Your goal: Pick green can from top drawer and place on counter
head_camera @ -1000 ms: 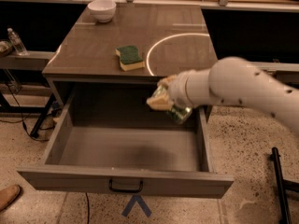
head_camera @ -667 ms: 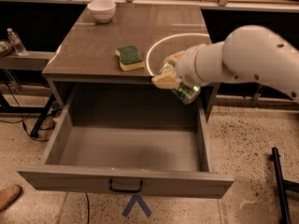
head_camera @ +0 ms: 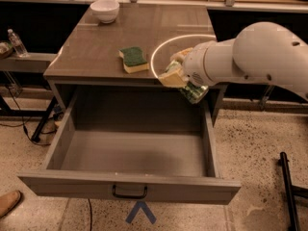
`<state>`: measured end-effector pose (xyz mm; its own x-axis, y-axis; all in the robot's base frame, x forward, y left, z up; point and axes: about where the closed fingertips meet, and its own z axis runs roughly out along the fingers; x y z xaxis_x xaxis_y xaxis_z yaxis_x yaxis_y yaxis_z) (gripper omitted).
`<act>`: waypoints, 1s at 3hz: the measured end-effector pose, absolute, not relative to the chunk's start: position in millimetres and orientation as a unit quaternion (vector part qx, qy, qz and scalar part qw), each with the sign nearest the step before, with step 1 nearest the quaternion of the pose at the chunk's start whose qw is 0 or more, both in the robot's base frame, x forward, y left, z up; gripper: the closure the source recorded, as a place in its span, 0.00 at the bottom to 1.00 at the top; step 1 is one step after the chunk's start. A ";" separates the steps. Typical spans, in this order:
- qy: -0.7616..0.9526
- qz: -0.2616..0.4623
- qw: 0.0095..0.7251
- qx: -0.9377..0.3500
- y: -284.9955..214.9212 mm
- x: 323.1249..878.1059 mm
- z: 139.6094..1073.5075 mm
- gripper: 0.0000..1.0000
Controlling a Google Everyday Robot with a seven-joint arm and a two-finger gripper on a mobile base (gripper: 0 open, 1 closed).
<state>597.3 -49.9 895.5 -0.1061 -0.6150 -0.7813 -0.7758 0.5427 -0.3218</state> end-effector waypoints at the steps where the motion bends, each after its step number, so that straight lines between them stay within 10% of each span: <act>1: 0.720 0.073 0.500 -0.475 -51.8 608.2 911.3 1.00; 3: 0.640 0.075 0.566 -0.514 -37.7 678.3 964.3 1.00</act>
Offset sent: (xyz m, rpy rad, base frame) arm 0.0726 0.0079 0.0775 0.0225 -0.2689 0.1157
